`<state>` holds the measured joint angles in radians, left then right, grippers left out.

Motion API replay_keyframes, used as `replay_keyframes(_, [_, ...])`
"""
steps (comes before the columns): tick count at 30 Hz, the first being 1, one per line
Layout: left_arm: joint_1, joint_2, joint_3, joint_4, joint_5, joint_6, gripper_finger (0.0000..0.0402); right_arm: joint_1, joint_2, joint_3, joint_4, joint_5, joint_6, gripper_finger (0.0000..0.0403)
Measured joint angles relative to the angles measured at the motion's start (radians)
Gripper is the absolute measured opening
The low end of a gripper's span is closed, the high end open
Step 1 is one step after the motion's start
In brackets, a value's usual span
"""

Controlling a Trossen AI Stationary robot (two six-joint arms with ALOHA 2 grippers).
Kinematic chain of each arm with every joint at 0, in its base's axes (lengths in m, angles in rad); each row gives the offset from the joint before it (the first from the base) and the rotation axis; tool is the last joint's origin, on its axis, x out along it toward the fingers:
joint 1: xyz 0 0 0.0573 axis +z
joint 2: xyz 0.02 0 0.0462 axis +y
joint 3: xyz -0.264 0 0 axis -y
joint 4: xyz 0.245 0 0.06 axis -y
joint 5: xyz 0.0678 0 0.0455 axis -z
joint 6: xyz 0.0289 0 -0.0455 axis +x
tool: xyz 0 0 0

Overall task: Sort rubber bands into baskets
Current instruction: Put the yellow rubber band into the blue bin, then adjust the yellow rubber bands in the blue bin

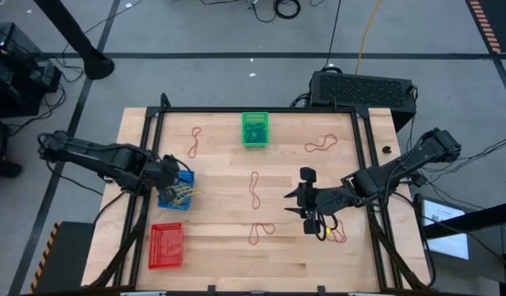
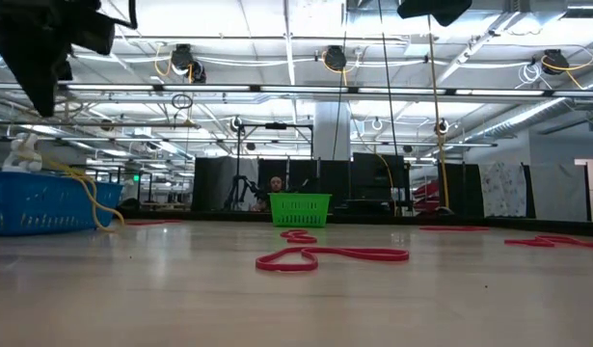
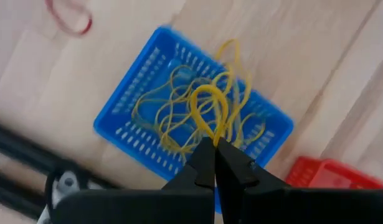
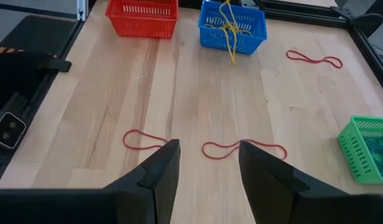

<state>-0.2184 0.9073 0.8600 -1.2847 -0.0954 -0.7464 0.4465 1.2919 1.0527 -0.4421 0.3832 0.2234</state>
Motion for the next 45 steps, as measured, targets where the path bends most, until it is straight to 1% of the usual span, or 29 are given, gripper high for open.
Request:
replay_keyframes(8, [0.0,0.06,0.0,0.018,-0.002,0.001,0.0002,0.0,0.0,0.0,-0.011,0.0,-0.001,0.0157])
replay_keyframes(11, [0.0,0.085,0.0,0.028,-0.018,0.002,0.0012,0.0,0.0,0.0,-0.011,0.0,-0.001,0.0157])
replay_keyframes(14, [0.0,0.112,0.0,0.059,-0.031,0.042,0.0033,0.0,0.0,0.0,-0.012,0.0,0.0,0.0157])
replay_keyframes(18, [0.0,0.15,0.0,0.106,-0.026,0.089,0.0072,0.0,0.0,0.0,-0.012,-0.005,0.004,0.0157])
replay_keyframes(22, [0.0,0.192,0.0,0.096,-0.025,0.115,0.0113,0.0,0.0,0.0,-0.013,-0.036,0.022,0.0157])
replay_keyframes(25, [0.0,0.213,0.0,0.162,-0.025,0.197,0.0129,0.0,0.0,0.0,-0.013,-0.05,0.026,0.0157])
replay_keyframes(27, [0.0,0.222,0.0,0.217,-0.024,0.208,0.0133,0.0,0.0,0.0,-0.013,-0.05,0.025,0.0157])
replay_keyframes(28, [0.001,0.227,0.0,0.219,-0.013,0.197,0.0133,0.0,0.0,0.0,-0.013,-0.05,0.025,0.0157])
replay_keyframes(30, [0.009,0.246,0.0,0.171,0.019,0.186,0.0134,0.0,0.0,0.0,-0.013,-0.05,0.024,0.0157])
replay_keyframes(34, [0.017,0.289,0.0,0.028,0.019,0.15,0.0134,0.0,0.0,0.0,-0.013,-0.05,0.025,0.0157])
replay_keyframes(38, [0.016,0.321,0.0,0.003,0.019,0.164,0.0134,0.0,0.0,0.0,-0.013,-0.05,0.023,0.0157])
replay_keyframes(40, [0.013,0.327,0.0,0.05,0.021,0.211,0.0134,0.0,0.001,0.0,-0.013,-0.05,0.023,0.0157])
replay_keyframes(43, [-0.001,0.327,0.001,0.178,0.052,0.3,0.0135,0.0,0.001,0.0,-0.013,-0.05,0.023,0.0157])
replay_keyframes(45, [-0.01,0.328,0.017,0.235,0.062,0.343,0.0135,0.0,0.001,0.0,-0.013,-0.05,0.023,0.0157])
